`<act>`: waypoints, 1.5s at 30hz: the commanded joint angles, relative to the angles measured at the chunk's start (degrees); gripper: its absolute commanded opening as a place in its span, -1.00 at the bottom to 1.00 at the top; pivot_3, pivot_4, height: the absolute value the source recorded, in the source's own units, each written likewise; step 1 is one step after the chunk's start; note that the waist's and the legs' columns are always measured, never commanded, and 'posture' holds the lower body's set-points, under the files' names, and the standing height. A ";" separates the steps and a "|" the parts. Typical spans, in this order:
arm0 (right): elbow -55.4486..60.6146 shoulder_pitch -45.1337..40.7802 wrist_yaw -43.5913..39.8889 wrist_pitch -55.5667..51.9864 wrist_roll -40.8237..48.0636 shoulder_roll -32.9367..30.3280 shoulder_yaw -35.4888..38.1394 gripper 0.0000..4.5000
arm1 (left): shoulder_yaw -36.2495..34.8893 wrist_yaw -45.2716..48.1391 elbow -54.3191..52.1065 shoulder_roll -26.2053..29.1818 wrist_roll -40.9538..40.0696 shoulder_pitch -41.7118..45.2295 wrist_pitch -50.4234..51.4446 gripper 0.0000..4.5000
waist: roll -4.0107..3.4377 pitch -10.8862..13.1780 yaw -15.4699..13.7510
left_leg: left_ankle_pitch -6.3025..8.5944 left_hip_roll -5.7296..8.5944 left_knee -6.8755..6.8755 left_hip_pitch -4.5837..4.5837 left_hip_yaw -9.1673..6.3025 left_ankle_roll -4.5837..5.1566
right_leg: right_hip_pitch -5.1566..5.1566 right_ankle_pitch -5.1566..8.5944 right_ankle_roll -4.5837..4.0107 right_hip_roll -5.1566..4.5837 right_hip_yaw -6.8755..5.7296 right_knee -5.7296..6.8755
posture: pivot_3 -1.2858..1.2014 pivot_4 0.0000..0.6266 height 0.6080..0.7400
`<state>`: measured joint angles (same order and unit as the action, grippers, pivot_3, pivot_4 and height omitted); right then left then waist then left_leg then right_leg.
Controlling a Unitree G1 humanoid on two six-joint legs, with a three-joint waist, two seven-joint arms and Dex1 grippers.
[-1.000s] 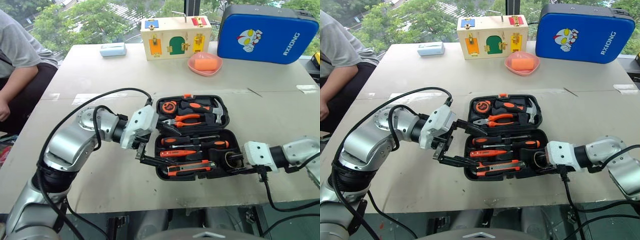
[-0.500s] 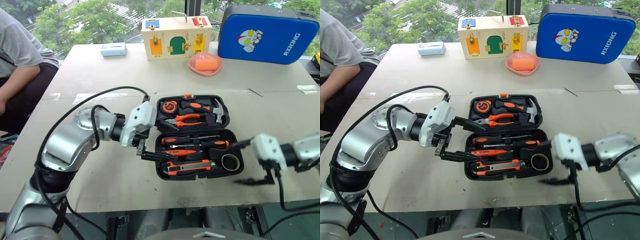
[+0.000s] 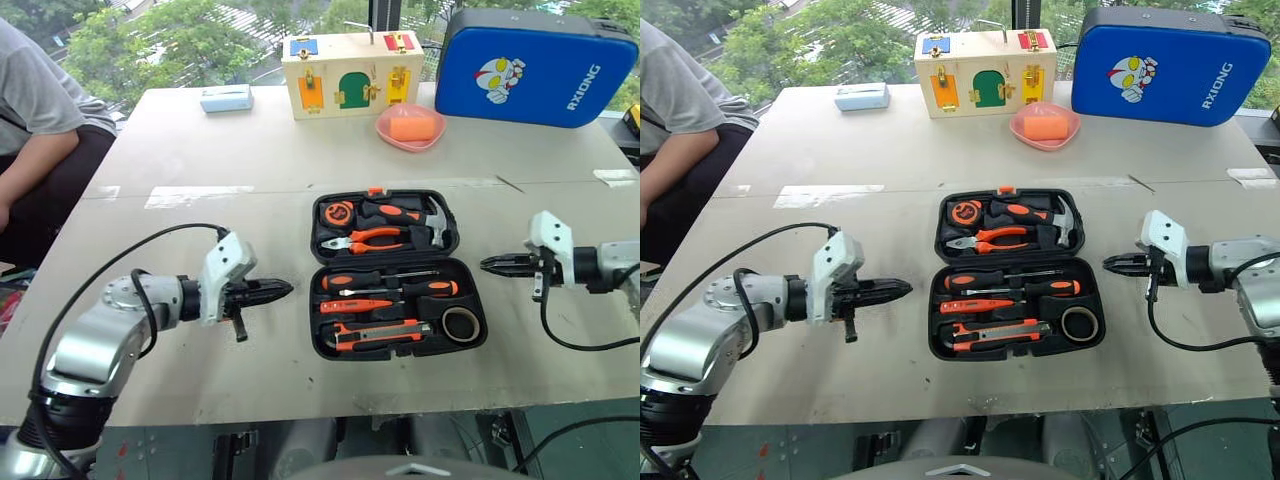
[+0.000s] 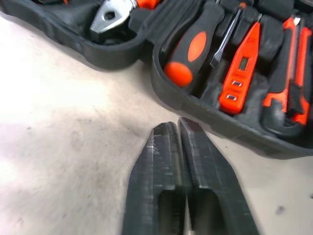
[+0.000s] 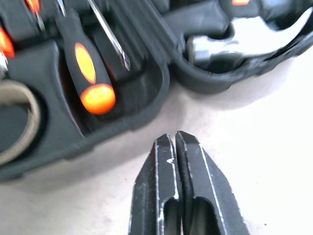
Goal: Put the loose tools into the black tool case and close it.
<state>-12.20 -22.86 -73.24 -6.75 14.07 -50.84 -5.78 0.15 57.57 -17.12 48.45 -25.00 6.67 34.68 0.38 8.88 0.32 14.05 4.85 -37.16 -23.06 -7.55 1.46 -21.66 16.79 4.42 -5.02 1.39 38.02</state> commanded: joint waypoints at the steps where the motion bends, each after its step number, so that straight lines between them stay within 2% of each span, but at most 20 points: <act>1: -0.68 -1.31 -2.54 5.89 -2.68 1.46 -2.32 -1.00 | 3.81 -0.10 0.54 -2.01 2.36 2.20 -2.45 -0.97 | 0.00 0.00 0.14 | 0.00 0.00 0.02 0.00 0.00 0.00 | -0.01 0.00 0.00 0.00 0.01 0.01 | 0.03 -0.52 0.93; 6: 2.37 -0.38 -6.79 7.15 -1.87 1.74 -3.64 -1.00 | 6.75 -0.17 0.94 -4.54 3.41 4.91 -1.79 -0.97 | -0.04 0.01 -0.09 | 0.00 0.01 0.00 -0.04 -0.01 0.00 | -0.04 0.00 0.00 0.01 -0.02 0.02 | 0.03 -0.52 0.93; 12: 12.42 5.41 -12.72 3.77 2.55 -0.71 -3.31 -1.00 | 7.27 3.08 -2.04 -4.77 1.15 3.90 -0.47 -0.97 | -0.09 -0.01 -1.03 | 0.00 0.01 0.01 -0.05 -0.04 0.00 | -0.04 0.00 0.00 0.00 -0.04 -0.01 | 0.03 -0.52 0.93; 21: 14.76 11.37 -11.79 5.55 -0.15 -2.94 -1.44 -1.00 | 6.61 7.86 -9.20 0.20 -0.60 -3.03 0.38 -0.97 | -0.10 0.00 -0.97 | 0.01 0.00 0.04 -0.03 0.00 0.00 | -0.04 0.00 0.00 0.00 0.04 -0.03 | 0.03 -0.52 0.93; 29: 10.54 12.89 -8.85 9.39 -3.39 -8.02 2.15 -1.00 | 2.78 4.17 -5.69 1.81 1.71 -4.85 1.63 -0.97 | -0.10 0.00 -1.17 | 0.01 0.03 0.00 -0.02 0.00 0.00 | -0.03 0.00 0.00 -0.03 0.03 -0.04 | 0.03 -0.52 0.93; 32: 9.86 12.86 -8.62 3.01 0.09 -10.42 5.38 -0.62 | -2.03 3.67 -3.73 3.37 0.07 -6.85 3.55 -0.56 | -0.10 0.00 -1.04 | 0.01 0.02 -0.01 -0.02 0.01 0.00 | -0.02 0.00 0.00 -0.01 0.04 -0.01 | 0.03 -0.52 0.93; 35: 10.98 11.36 -7.69 -9.92 6.93 -11.17 9.57 0.04 | -9.48 2.16 -1.78 3.64 -8.32 -5.70 15.62 0.07 | -0.10 0.00 -0.83 | 0.02 -0.04 0.08 0.06 -0.01 0.01 | 0.00 0.01 -0.02 0.02 0.05 0.02 | 0.03 -0.52 0.93; 36: 11.51 10.39 -6.34 -14.55 8.83 -10.74 10.50 0.32 | -11.16 1.42 -1.09 3.63 -11.08 -4.55 20.20 0.36 | -0.10 0.00 -0.79 | 0.04 -0.06 0.10 0.07 -0.03 0.05 | 0.00 0.01 -0.03 0.04 0.04 0.04 | 0.03 -0.52 0.93; 39: 13.92 6.98 -1.59 -27.14 13.29 -8.64 11.01 0.91 | -14.45 -2.88 2.17 0.95 -17.58 2.05 32.24 0.93 | -0.10 0.01 -0.86 | 0.13 -0.05 0.06 0.06 -0.03 0.20 | -0.02 0.01 -0.02 0.03 0.02 0.05 | 0.03 -0.52 0.93; 40: 15.00 5.31 0.99 -32.43 14.63 -7.30 10.53 0.97 | -15.59 -5.54 4.32 -1.42 -19.41 6.02 37.26 0.99 | -0.10 0.01 -0.98 | 0.13 -0.04 0.03 0.07 -0.03 0.20 | 0.00 0.00 -0.01 0.02 0.00 0.05 | 0.03 -0.52 0.93; 42: 16.32 2.40 5.45 -41.17 16.88 -4.89 10.08 0.97 | -17.56 -10.36 7.81 -5.70 -21.22 12.24 44.65 0.99 | -0.07 0.00 -1.18 | 0.12 -0.01 -0.05 0.04 -0.10 0.19 | 0.01 0.00 0.00 0.01 -0.12 0.07 | 0.03 -0.52 0.93; 45: 14.80 -3.80 15.55 -53.34 18.44 1.75 10.59 0.97 | -18.87 -17.80 12.63 -13.14 -20.28 20.50 51.05 0.99 | 0.02 -0.02 -1.01 | 0.01 0.05 -0.17 -0.02 -0.12 -0.01 | -0.01 -0.01 0.01 0.02 -0.14 0.16 | 0.03 -0.52 0.93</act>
<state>2.30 -25.28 -61.79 -55.09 31.08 -49.57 3.20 -17.08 42.68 -5.39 35.98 -44.63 25.97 82.69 0.40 8.86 -0.69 14.05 4.91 -37.36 -23.14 -7.66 1.44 -21.70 16.78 4.43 -5.02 1.28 38.22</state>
